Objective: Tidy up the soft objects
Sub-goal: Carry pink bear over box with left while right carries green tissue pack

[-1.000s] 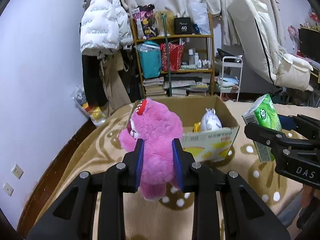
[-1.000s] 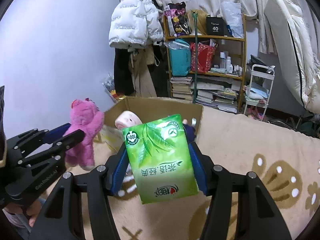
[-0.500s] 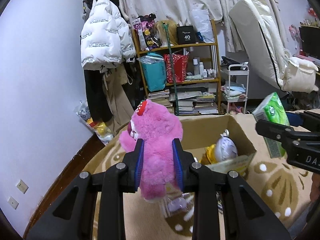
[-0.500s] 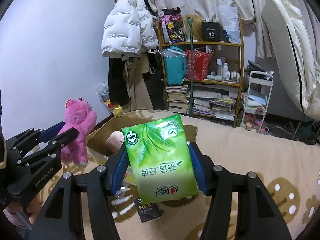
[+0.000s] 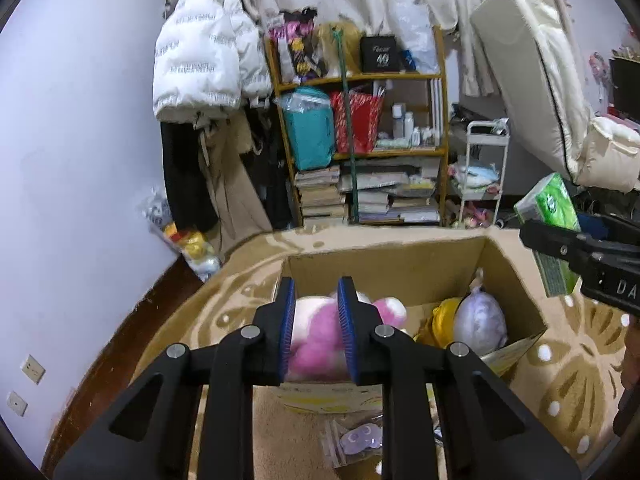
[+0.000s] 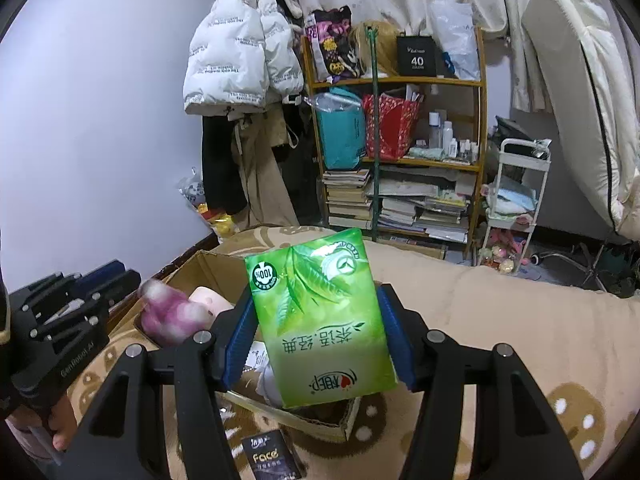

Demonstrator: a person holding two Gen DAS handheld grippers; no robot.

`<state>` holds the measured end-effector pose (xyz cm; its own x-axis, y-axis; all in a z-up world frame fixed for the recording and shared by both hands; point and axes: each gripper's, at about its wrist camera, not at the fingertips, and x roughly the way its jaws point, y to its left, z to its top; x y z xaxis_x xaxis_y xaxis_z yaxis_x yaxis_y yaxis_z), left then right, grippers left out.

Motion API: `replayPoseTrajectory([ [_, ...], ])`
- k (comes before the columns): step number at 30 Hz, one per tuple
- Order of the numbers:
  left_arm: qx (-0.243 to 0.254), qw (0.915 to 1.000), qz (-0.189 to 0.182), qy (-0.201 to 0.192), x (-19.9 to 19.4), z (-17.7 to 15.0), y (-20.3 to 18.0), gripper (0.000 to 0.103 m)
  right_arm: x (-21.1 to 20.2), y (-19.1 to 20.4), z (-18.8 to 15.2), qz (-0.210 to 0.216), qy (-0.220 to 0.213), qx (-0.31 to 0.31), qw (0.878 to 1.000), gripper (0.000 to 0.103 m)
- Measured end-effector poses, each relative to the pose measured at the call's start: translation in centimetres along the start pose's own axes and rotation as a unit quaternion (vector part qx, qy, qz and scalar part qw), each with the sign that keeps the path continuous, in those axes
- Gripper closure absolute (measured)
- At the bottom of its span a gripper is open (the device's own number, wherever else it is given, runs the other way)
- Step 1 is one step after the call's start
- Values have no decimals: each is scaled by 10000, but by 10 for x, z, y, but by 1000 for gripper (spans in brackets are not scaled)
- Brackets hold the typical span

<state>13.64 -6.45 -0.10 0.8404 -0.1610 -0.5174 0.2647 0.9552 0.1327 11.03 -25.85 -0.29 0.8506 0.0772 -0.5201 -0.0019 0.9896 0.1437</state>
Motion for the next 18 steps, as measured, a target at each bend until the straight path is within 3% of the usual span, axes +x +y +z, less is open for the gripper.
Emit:
replayPoseTrajectory([
  [12, -339, 9983, -47, 472, 29, -12, 15, 80, 44, 9, -9, 709, 354, 471, 9957, 40],
  [15, -363, 9978, -33, 557, 30, -14, 18, 78, 46, 10, -13, 773, 397, 461, 9952, 30],
  [18, -418, 9970, 45, 644, 30, -14, 19, 72, 45, 10, -12, 709, 372, 463, 9957, 28],
])
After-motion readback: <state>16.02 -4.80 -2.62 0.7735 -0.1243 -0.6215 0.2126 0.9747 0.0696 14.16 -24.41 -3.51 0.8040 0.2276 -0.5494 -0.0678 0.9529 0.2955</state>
